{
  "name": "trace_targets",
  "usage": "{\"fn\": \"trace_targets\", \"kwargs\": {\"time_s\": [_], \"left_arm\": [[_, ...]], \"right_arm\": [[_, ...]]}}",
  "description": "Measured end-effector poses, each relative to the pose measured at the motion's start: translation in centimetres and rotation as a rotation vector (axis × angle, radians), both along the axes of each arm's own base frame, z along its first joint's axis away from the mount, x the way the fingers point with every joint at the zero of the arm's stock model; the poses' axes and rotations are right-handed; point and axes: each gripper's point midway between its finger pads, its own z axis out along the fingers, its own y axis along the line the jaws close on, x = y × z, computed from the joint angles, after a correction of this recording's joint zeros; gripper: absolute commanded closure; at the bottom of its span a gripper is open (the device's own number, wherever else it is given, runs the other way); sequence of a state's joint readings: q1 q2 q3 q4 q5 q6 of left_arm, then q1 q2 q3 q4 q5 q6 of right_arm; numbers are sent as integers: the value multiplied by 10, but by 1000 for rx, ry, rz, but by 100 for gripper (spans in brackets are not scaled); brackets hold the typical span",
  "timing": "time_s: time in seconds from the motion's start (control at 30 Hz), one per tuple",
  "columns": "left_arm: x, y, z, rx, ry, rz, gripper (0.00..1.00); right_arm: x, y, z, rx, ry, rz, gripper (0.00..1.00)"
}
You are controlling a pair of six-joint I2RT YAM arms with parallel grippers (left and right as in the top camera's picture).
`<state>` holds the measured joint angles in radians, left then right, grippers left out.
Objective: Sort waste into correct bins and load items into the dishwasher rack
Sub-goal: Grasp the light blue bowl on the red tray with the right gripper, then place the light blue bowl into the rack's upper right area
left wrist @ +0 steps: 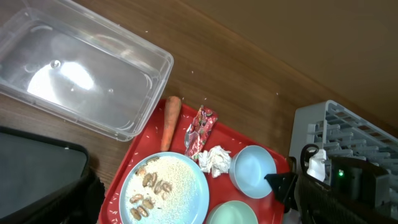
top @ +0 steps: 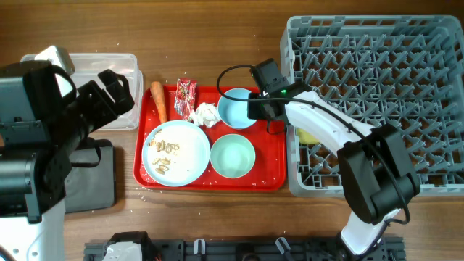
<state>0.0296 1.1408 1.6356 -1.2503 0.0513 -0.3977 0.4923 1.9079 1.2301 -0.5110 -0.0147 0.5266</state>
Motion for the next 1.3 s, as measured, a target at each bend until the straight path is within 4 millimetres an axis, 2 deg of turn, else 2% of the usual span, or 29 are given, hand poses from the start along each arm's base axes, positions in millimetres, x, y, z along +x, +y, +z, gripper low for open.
{"fn": "trace_targets", "kwargs": {"time_s": [0.13, 0.2, 0.3, 0.37, 0.4, 0.43, 0.5, 0.53, 0.6, 0.7, 0.83, 0.93, 1.03, 1.17, 1.3], "left_arm": [[0, 0, 0, 0, 0, 0, 0], [0, 0, 0, 0, 0, 0, 0], [0, 0, 0, 0, 0, 0, 0], [0, 0, 0, 0, 1, 0, 0], [0, 0, 0, 0, 0, 0, 0], [0, 0, 0, 0, 0, 0, 0], [0, 0, 0, 0, 0, 0, 0], [0, 0, 0, 0, 0, 0, 0], [0, 0, 0, 0, 0, 0, 0], [0, 0, 0, 0, 0, 0, 0], [0, 0, 0, 0, 0, 0, 0], [0, 0, 0, 0, 0, 0, 0], [0, 0, 0, 0, 2, 0, 0], [0, 0, 0, 0, 1, 0, 0], [0, 0, 0, 0, 1, 0, 0]], "right_arm": [[-5, -8, 0, -34, 15, -9, 96], [-9, -17, 12, -69, 4, -22, 96], [-3, -29, 64, -85, -114, -56, 96], [1, -43, 126, -82, -266, -103, 95], [0, -56, 161, -99, -355, -144, 96], [-2, -70, 185, -127, -419, -185, 96], [-11, -110, 207, -285, -478, -282, 96], [-14, -130, 209, -380, -487, -328, 96], [-22, -182, 215, -623, -485, -441, 96], [-23, -249, 229, -850, -492, -625, 96], [-12, -296, 233, -946, -483, -737, 96], [4, -306, 222, -980, -460, -711, 96], [25, -304, 193, -1051, -388, -603, 96], [39, -308, 155, -1195, -279, -505, 96], [43, -312, 154, -1297, -253, -480, 96]]}}
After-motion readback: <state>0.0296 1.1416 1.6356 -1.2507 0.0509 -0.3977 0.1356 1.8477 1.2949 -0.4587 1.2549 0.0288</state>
